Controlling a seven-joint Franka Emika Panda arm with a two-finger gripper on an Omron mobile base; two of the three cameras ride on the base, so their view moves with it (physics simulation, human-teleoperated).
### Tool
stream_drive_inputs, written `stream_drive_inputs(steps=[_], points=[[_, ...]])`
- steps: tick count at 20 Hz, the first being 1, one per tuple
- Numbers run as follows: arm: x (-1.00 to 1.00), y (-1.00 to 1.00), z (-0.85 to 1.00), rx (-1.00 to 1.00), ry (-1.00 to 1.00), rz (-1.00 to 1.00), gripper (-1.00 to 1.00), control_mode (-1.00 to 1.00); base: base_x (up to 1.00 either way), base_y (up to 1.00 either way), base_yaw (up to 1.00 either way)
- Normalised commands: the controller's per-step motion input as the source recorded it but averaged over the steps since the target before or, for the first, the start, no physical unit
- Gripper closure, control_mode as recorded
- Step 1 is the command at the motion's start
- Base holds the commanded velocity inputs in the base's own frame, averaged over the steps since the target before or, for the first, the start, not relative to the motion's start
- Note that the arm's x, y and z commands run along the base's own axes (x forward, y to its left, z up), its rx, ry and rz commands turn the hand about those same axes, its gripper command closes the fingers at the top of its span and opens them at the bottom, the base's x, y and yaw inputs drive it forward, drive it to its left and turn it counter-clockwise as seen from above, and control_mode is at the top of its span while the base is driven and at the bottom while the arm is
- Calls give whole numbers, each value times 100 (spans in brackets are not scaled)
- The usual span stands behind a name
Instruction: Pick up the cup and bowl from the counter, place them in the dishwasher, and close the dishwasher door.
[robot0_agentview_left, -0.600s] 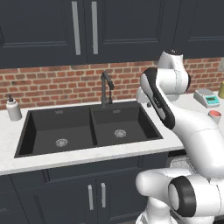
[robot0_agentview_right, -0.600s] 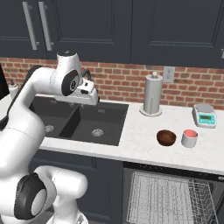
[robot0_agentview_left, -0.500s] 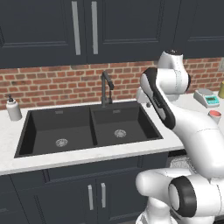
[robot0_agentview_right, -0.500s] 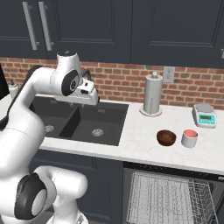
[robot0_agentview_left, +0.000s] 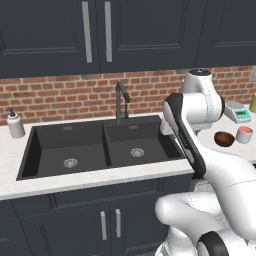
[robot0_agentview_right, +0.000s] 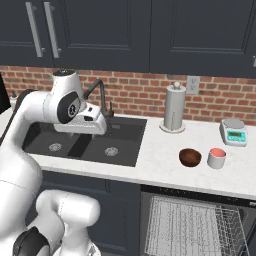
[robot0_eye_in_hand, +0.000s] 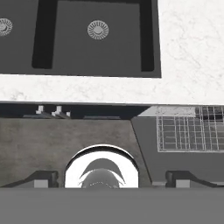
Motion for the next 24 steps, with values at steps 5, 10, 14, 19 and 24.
stream_drive_inputs(steps=[5,10,14,19,24], points=[[-9,0,-63,-3,0,0,-100,-100,0,0,0],[0,-8,-69,-1,0,1,-100,-100,0,0,0],[14,-16,-46,0,-1,0,-100,-100,0,0,0],[31,-40,-10,0,0,0,-100,-100,0,0,0],[43,-60,-7,0,0,0,-100,-100,0,0,0]])
